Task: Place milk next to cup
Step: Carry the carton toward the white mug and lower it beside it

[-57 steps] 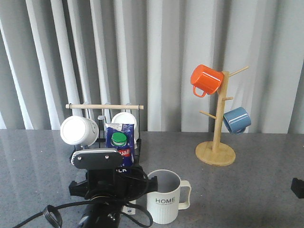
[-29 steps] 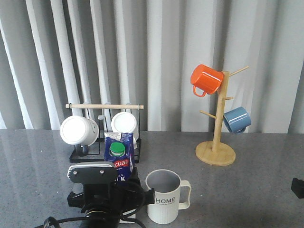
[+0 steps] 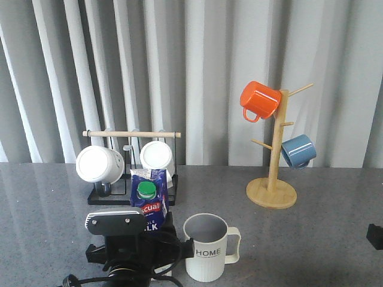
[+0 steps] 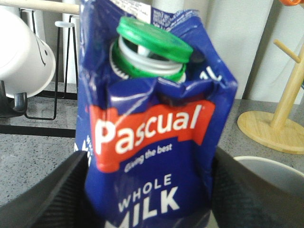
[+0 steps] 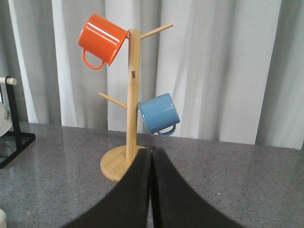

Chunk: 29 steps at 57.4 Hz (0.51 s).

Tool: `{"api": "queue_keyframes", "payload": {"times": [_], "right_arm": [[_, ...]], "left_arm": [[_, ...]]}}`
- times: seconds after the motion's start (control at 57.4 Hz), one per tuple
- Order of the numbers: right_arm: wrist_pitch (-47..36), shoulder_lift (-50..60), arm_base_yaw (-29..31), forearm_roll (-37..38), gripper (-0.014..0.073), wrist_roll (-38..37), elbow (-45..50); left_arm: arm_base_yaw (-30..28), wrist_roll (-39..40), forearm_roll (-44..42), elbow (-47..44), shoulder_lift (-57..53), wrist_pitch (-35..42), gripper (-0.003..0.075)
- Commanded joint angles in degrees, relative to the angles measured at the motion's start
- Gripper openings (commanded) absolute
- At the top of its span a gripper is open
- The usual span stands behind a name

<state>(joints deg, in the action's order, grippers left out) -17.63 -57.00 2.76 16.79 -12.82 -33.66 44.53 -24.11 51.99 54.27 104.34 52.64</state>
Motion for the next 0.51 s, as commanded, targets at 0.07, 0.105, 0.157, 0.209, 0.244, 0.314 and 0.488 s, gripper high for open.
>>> {"api": "queue_keyframes", "payload": {"times": [0.07,0.105,0.157,0.209,0.244,0.314,0.488], "right_arm": [[-4.08,0.84,0.37,0.08,-0.0011,0.09,-1.52],[-4.08,0.84,0.37,0.08,-0.0011,0.09,-1.52],[-4.08,0.84,0.37,0.08,-0.0011,0.09,-1.52],[-4.08,0.84,0.37,0.08,-0.0011,0.09,-1.52],[-4.08,0.84,0.37,0.08,-0.0011,0.09,-1.52],[-4.08,0.84,0.37,0.08,-0.0011,0.09,-1.52],[-4.08,0.84,0.37,0.08,-0.0011,0.09,-1.52]], "left_arm": [[0.03,-0.27,-1.73,1.09,-2.27,3.17,0.0164],[0.03,-0.27,-1.73,1.09,-2.27,3.17,0.0164],[0.03,-0.27,-1.73,1.09,-2.27,3.17,0.0164],[0.03,-0.27,-1.73,1.09,-2.27,3.17,0.0164],[0.03,-0.27,-1.73,1.09,-2.27,3.17,0.0164],[0.03,-0.27,-1.73,1.09,-2.27,3.32,0.0164],[0.03,-0.27,-1.29,1.09,-2.27,5.00,0.0164]]}}
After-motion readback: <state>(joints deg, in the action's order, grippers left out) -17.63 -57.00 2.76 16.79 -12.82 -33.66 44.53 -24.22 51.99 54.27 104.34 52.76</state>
